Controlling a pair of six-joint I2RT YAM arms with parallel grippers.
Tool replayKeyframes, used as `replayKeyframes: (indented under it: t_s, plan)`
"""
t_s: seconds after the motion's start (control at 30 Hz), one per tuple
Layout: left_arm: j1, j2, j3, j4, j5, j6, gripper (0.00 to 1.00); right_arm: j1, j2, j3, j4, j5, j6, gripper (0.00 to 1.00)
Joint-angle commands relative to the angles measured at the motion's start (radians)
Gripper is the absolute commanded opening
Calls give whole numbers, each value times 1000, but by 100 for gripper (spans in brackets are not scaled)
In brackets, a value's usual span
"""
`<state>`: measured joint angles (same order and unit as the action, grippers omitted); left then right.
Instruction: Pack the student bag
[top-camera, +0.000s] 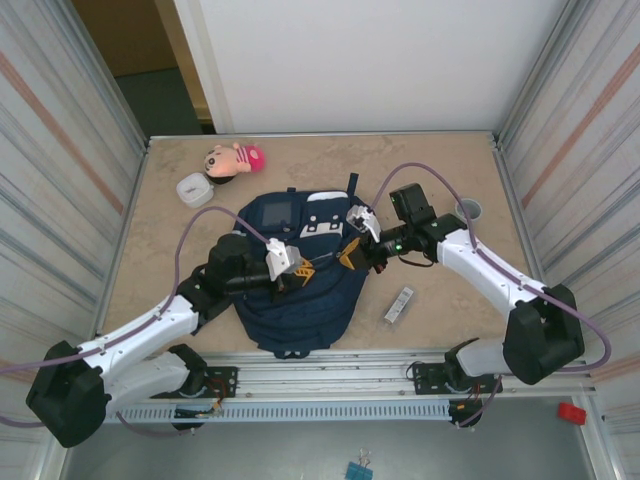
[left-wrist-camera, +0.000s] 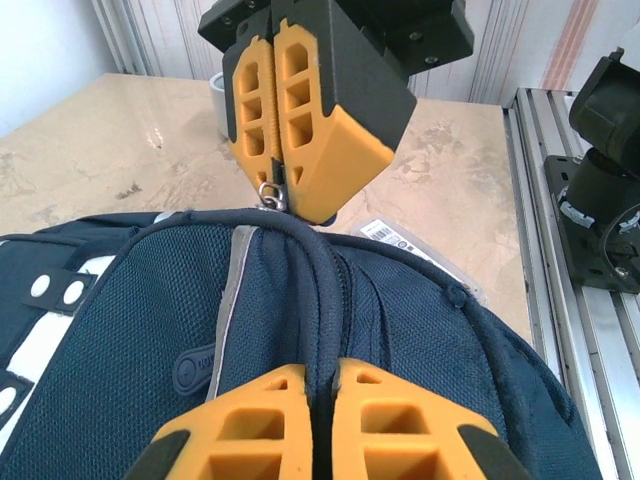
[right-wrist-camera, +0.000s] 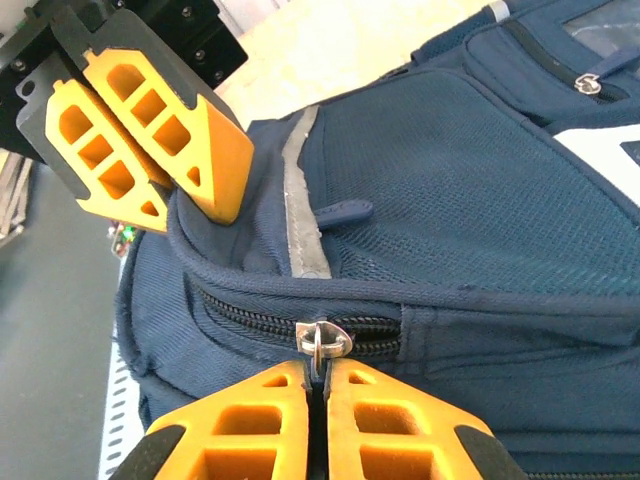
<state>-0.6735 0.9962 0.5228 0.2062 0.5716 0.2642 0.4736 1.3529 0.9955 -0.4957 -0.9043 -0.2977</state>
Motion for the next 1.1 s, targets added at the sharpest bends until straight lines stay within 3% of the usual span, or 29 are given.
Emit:
replayKeyframes:
  t_s: [0.0,0.1,0.23,0.4,0.47,0.63,0.87,1.07]
  plan:
    - [8,-19,45,28,-28,17,0,27,-38,53,-97,-35,47,5]
    - [8,-14,46,36,-19,13,0,46,-42,35,-83,-26,101,11]
    - [8,-3,43,57,-5,-2,0,78,-46,-14,-9,22,163,25]
    - [8,-8,44,53,-3,-2,0,79,-58,-45,42,82,212,29]
    - [8,-15,43,49,-5,1,0,76,-66,-49,47,104,221,26]
    - [8,-32,31,53,-26,-4,0,66,-80,-47,45,116,247,0]
    - [8,-13,32,56,-149,-33,0,144,-133,-52,62,155,349,0]
    - [8,29,44,91,-85,-41,0,294,-122,-56,108,197,455,0]
